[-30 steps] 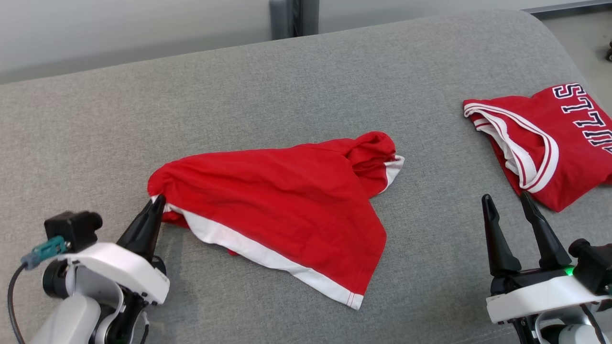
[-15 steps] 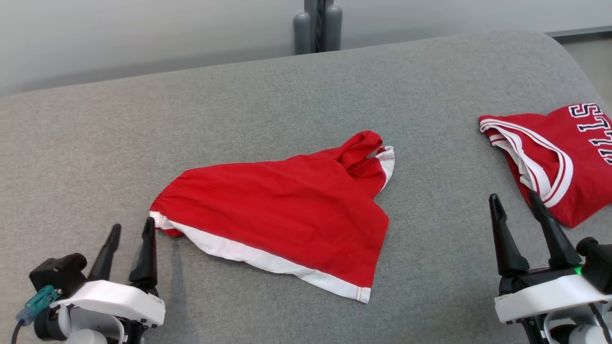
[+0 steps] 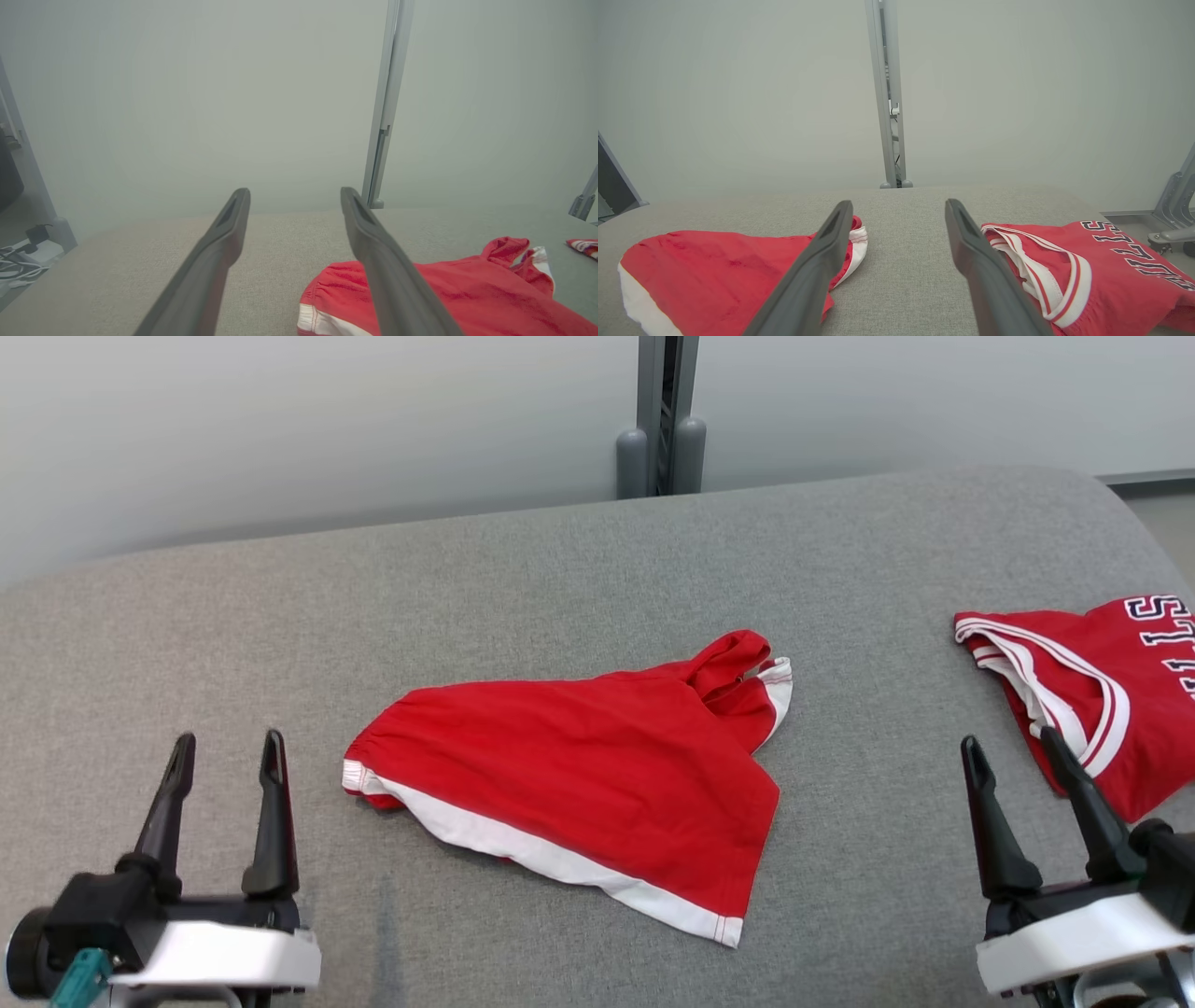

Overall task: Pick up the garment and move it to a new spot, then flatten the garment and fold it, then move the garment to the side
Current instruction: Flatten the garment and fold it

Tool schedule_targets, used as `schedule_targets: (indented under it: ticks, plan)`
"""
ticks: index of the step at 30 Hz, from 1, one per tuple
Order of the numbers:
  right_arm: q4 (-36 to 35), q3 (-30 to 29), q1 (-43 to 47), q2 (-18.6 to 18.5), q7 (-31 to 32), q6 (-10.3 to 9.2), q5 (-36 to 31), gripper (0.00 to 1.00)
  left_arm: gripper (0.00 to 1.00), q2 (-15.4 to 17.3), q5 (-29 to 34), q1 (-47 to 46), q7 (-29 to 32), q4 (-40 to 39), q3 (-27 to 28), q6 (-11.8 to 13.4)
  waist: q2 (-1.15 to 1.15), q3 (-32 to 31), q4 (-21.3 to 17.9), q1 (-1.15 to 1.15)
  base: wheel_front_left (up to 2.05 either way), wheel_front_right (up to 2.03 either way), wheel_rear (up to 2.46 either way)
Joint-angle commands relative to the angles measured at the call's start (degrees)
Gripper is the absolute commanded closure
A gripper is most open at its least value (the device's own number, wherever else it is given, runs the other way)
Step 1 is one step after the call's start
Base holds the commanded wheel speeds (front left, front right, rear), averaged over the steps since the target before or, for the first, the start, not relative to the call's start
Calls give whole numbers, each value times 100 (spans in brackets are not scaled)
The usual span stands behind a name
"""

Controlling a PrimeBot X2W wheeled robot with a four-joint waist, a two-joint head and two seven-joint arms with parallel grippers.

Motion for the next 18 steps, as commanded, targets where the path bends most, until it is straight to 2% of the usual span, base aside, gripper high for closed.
schedule_targets:
  ticks: [1, 8, 18]
  plan:
    - [-50, 9, 113, -28, 52, -2, -61, 0, 0, 84, 92, 119, -9, -55, -13, 54, 0, -88, 13, 0, 0, 0, 0]
    - [-180, -35, 440, -10, 149, -2, -91, 0, 0, 222, 199, 519, 253, -258, -140, 168, 0, -255, 34, 0, 0, 0, 0]
    - [-325, -88, 590, 35, 252, -2, -84, 0, 0, 224, 114, 640, 404, -341, -198, 222, 0, -326, 34, 0, 0, 0, 0]
